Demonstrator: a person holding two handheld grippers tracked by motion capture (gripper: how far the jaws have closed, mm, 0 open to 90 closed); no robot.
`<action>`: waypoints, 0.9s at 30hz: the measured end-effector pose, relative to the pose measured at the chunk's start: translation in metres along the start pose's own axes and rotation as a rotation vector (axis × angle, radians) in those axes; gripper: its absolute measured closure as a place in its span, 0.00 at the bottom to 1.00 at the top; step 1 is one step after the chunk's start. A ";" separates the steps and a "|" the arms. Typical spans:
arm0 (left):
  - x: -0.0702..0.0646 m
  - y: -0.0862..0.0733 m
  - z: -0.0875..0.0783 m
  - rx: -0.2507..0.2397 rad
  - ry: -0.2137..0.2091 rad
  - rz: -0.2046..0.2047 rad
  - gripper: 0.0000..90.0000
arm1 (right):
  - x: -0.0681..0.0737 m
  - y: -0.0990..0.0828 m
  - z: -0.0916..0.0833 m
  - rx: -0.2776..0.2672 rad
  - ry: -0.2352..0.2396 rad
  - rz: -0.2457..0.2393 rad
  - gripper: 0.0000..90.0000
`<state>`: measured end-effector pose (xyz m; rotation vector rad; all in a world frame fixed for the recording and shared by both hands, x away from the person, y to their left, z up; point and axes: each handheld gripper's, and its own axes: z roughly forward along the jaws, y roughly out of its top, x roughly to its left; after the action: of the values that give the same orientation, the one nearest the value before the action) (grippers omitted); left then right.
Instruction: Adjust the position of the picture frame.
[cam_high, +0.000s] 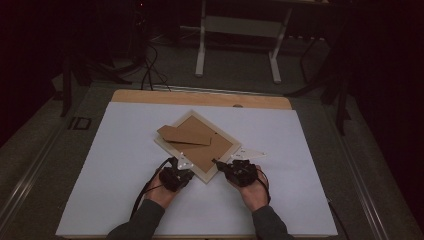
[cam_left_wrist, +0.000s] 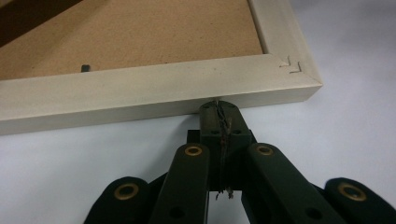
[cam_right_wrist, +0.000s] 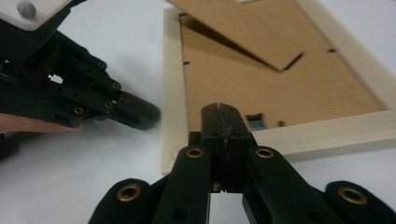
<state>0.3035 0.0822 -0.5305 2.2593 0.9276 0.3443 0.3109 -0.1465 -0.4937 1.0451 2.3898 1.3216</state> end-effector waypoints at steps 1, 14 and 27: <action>0.002 0.000 0.000 -0.001 -0.014 -0.008 1.00 | 0.002 0.000 0.003 0.007 0.004 -0.003 1.00; 0.061 -0.006 -0.028 -0.082 0.078 -0.163 1.00 | 0.020 -0.004 0.021 0.056 0.038 -0.046 1.00; 0.133 -0.014 -0.038 -0.090 0.214 -0.327 1.00 | 0.031 -0.008 0.029 0.077 0.054 -0.082 1.00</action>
<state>0.3728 0.2010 -0.5123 1.9734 1.3419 0.4747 0.2989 -0.1096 -0.5123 0.9317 2.5132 1.2549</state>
